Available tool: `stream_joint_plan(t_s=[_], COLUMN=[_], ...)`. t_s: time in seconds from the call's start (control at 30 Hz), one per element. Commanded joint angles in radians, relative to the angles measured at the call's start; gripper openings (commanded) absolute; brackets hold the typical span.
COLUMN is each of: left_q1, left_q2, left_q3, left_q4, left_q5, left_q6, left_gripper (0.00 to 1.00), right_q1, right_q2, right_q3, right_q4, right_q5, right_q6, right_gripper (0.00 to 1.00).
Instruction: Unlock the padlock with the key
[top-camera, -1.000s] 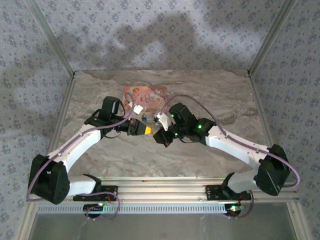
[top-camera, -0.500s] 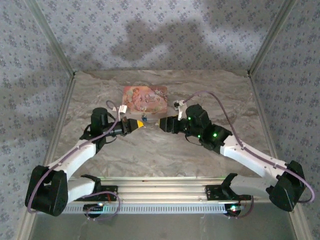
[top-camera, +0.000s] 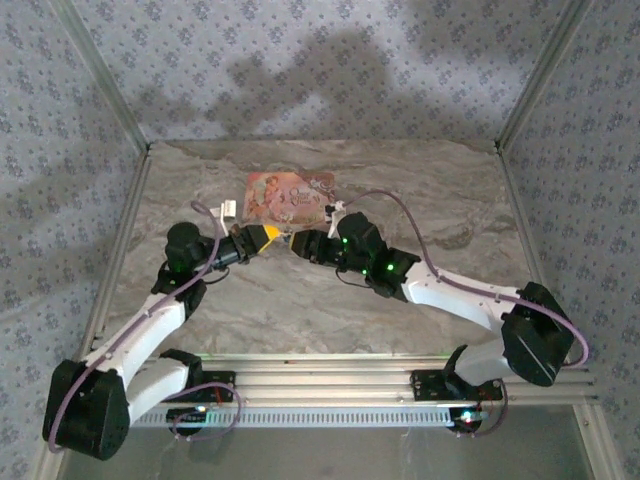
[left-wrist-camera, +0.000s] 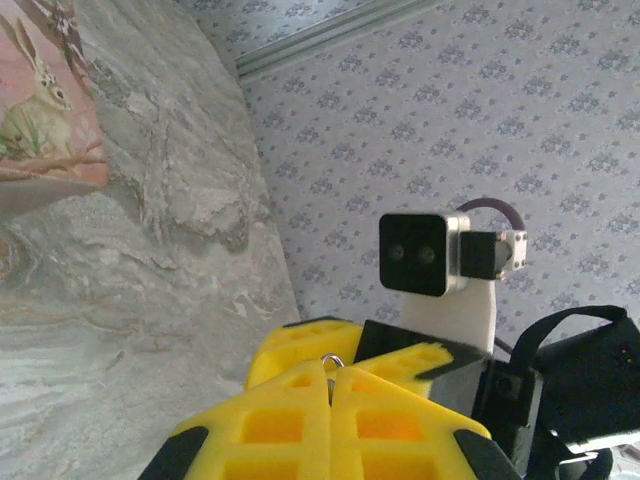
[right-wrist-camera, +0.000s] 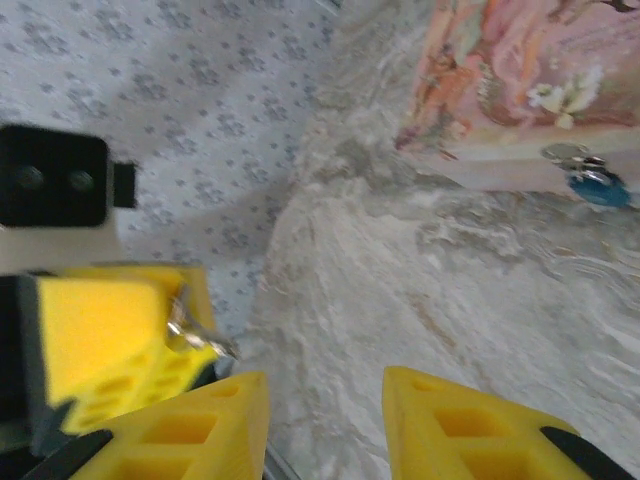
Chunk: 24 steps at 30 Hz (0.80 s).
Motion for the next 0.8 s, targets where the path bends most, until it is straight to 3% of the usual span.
stream_joint_plan(t_s=[0.0,0.4,0.77], left_q1=[-0.005,-0.005,-0.005], left_q2=[-0.039,-0.074,-0.069], left_q3=[-0.021,-0.043,-0.062], left_q4=[0.025,0.040,0.090], left_q5=[-0.019,-0.033,-0.040], left_q6=[-0.041,-0.089,-0.143], left_gripper=[0.00,0.00,0.00], right_q1=[0.014,0.043,0.040], right_q2=[0.013,0.082,0.083], right_q3=[0.040,0.077,0.034], right_q4=[0.118,0.177,0.278], right_q5=[0.030,0.019,0.025], right_q6=[0.071,0.126,0.182], right_gripper=[0.35,0.35,0.06])
